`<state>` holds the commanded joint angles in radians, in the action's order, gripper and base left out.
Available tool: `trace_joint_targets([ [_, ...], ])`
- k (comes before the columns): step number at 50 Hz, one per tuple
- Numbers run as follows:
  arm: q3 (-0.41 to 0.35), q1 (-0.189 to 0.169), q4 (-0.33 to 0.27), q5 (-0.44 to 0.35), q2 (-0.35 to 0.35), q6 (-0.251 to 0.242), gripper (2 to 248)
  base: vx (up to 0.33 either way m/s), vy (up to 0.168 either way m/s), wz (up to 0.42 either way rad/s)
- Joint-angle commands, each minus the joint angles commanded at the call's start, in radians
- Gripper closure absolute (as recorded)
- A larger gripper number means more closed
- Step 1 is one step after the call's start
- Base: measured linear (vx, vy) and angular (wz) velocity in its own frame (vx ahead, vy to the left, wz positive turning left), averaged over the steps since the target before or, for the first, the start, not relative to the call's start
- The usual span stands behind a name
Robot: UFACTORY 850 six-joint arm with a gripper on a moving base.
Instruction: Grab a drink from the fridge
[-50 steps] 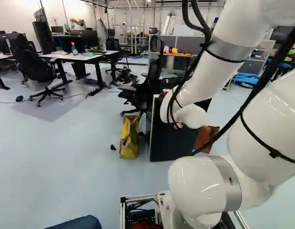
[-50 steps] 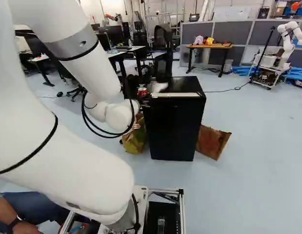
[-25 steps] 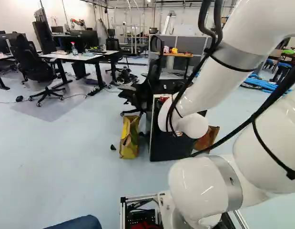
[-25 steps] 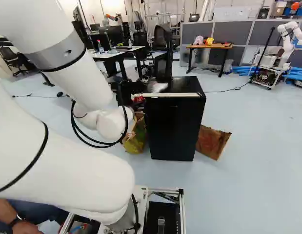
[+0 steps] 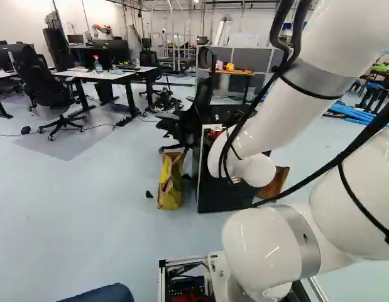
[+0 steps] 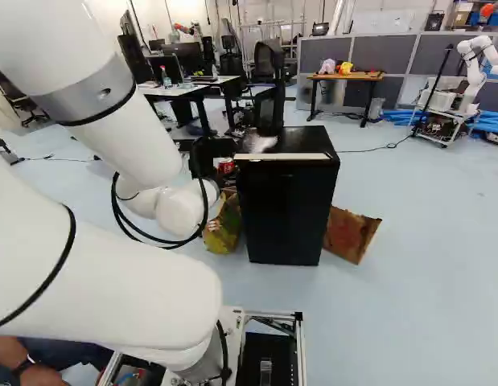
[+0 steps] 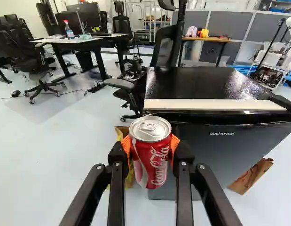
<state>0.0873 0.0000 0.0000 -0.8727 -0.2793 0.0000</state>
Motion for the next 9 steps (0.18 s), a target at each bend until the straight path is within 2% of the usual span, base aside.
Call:
trace_joint_targets([
  [9,0.000,0.000,0.000,0.000,0.000,0.000,151,0.000,0.000,0.000],
])
